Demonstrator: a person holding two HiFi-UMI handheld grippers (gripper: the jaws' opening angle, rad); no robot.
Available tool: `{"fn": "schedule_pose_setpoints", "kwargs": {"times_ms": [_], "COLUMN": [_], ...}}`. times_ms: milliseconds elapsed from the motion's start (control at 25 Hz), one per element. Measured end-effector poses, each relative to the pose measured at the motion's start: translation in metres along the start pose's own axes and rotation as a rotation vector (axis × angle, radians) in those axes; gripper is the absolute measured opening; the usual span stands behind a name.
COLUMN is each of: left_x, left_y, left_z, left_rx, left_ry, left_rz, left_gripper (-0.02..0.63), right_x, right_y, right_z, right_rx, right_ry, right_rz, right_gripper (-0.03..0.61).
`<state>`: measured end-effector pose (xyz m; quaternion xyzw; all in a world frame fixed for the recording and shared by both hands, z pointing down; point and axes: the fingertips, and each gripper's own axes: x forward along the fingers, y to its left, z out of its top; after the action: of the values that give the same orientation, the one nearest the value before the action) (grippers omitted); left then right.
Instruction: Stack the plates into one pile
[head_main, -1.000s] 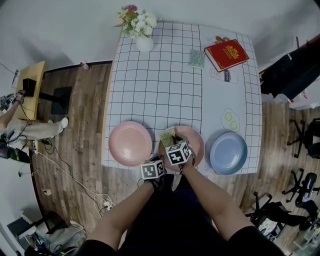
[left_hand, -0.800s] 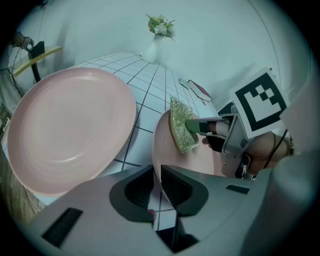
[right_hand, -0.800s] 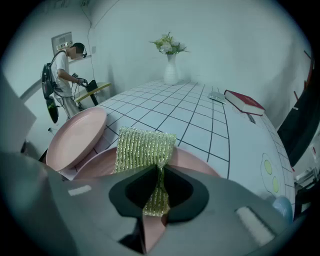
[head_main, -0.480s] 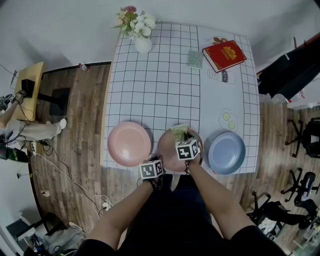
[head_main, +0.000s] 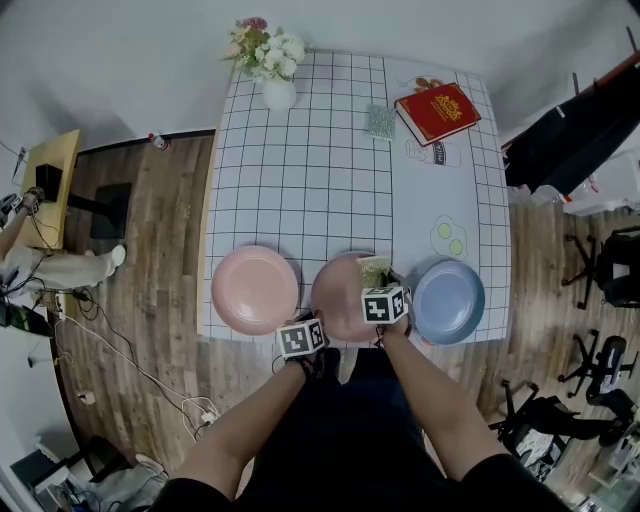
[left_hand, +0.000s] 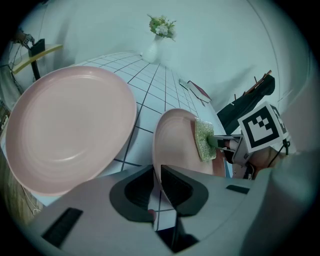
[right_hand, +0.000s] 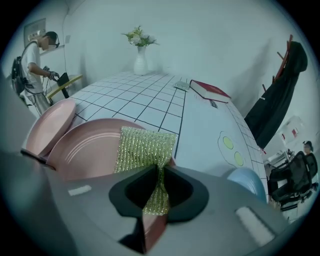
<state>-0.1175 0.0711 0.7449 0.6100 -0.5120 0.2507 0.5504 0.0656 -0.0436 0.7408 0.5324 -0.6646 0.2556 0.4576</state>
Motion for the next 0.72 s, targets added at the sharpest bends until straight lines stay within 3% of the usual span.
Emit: {"fn": "schedule_pose_setpoints", "kwargs": {"times_ms": [440,720], "left_x": [0.000,-0.008], "left_y": [0.001,-0.009], "left_z": [0.001,-0.004], "left_rx": [-0.033,-0.031], "left_ry": [-0.021,-0.037], "left_rz": [-0.037,-0.083], "left_gripper": [0.041,0.086], "right_x": [-0.018,-0.026], "right_y": [-0.006,0.011], "right_z": [-0.005,-0.001], "right_rx": [0.146,0.235], "right_ry": [-0.038,-0.047], "right_rz": [0.086,0.249], "right_gripper": [0.054,0.052]}}
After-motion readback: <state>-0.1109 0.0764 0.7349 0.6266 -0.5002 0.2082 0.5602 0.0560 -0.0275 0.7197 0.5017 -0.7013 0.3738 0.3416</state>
